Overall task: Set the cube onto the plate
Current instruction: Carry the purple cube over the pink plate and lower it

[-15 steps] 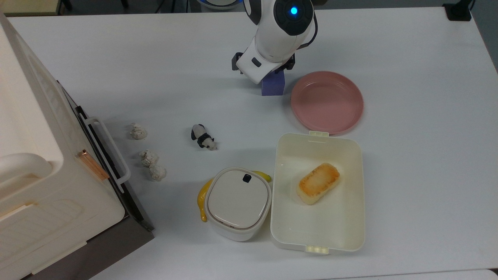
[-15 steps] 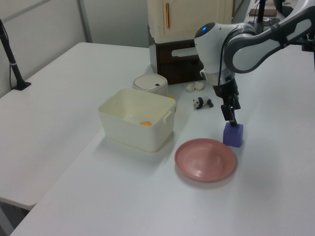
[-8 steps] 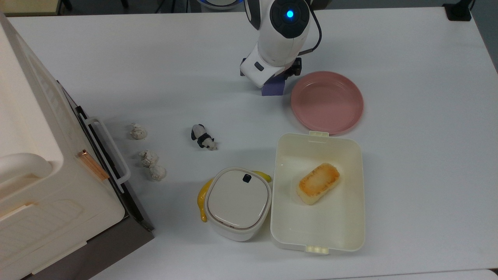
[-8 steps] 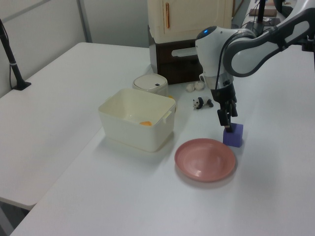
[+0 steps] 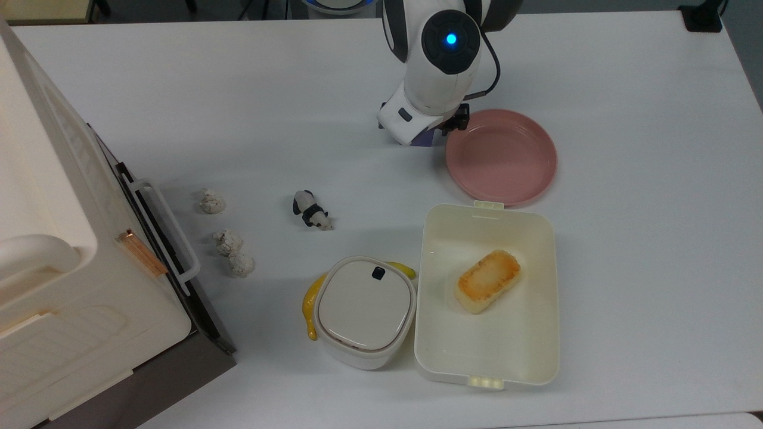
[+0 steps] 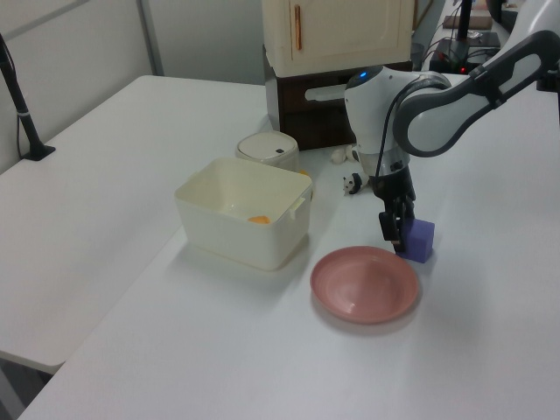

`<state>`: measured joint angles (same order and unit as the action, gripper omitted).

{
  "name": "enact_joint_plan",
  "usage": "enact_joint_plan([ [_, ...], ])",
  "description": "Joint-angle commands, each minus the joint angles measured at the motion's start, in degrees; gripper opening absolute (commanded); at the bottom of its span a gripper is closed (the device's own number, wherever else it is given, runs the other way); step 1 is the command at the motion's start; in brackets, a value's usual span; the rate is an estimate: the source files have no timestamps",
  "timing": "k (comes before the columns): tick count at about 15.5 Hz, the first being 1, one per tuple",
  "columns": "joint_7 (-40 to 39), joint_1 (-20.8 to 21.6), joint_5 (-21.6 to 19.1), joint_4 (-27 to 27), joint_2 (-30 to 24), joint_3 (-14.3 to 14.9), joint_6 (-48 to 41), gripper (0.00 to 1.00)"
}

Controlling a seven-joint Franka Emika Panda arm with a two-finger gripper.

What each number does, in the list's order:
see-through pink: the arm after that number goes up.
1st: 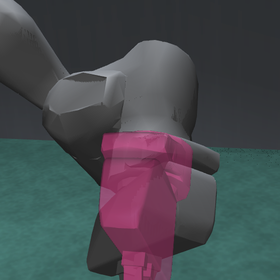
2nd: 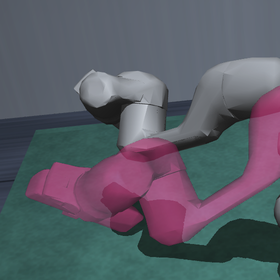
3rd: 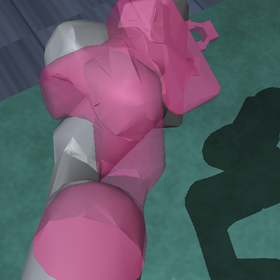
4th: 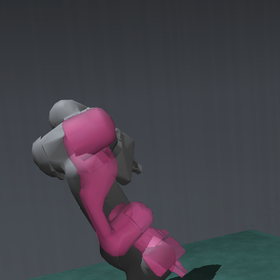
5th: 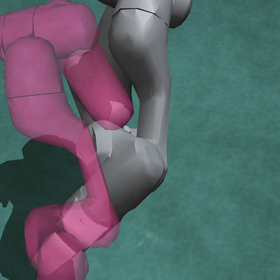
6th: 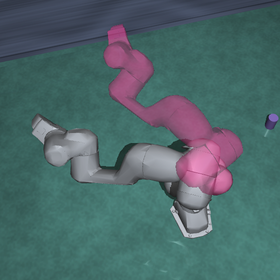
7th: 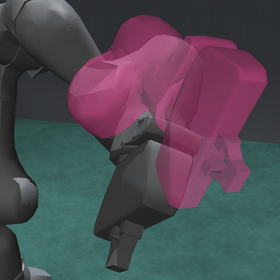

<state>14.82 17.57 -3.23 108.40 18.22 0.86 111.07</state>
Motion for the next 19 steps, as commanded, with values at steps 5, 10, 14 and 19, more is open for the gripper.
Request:
enact_joint_plan([
  [5, -3.8, -0.2, -2.2, -4.8, -2.5, 0.5, -10.2, 0.22],
  [10, 6.1, 0.6, -7.0, -8.7, -1.8, -0.4, -3.6, 0.38],
  [14, 18.5, 2.9, -5.9, -8.8, -0.1, -2.5, 2.7, 1.0],
  [19, 20.2, 3.6, -4.0, -10.2, -0.2, -2.5, 1.9, 1.0],
])
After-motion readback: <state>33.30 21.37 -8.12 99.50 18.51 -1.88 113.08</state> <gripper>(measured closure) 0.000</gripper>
